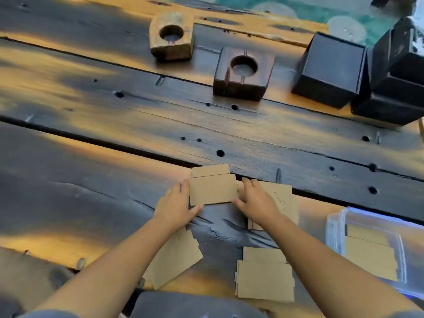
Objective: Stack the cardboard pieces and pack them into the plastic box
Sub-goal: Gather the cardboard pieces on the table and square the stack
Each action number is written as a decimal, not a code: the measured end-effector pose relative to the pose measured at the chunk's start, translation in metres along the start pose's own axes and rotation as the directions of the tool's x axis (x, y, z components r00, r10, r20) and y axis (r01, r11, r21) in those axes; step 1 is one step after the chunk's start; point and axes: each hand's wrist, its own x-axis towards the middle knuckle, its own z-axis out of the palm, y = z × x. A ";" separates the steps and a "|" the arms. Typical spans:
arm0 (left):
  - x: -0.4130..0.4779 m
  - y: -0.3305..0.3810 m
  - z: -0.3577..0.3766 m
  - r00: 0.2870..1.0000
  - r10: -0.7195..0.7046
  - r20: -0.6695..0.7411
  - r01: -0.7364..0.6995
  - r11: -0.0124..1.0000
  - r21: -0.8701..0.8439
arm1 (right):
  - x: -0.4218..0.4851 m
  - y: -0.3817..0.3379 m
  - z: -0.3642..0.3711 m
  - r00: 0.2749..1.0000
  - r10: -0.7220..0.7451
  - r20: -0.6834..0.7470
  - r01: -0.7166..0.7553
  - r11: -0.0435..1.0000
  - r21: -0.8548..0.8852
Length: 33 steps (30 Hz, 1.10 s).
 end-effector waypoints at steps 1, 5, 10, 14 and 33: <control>0.004 -0.001 0.000 1.000 -0.010 0.013 0.010 1.000 -0.002 | 0.007 -0.003 -0.001 1.000 0.007 0.007 -0.007 1.000 0.004; 0.020 -0.002 0.007 0.996 -0.067 0.060 0.069 0.997 -0.030 | 0.029 -0.011 -0.002 0.996 0.065 0.062 -0.065 0.998 -0.004; 0.035 -0.005 0.008 0.979 -0.162 0.127 0.175 0.980 -0.100 | 0.051 -0.011 0.008 0.987 0.099 0.127 -0.096 0.995 -0.026; 0.040 -0.007 0.005 0.972 -0.181 0.147 0.201 0.971 -0.133 | 0.064 -0.011 0.011 0.981 0.129 0.146 -0.124 0.991 -0.043; 0.058 0.004 0.025 0.890 -0.358 0.283 0.457 0.687 -0.565 | 0.068 -0.019 0.015 0.961 0.224 0.163 -0.251 0.953 0.169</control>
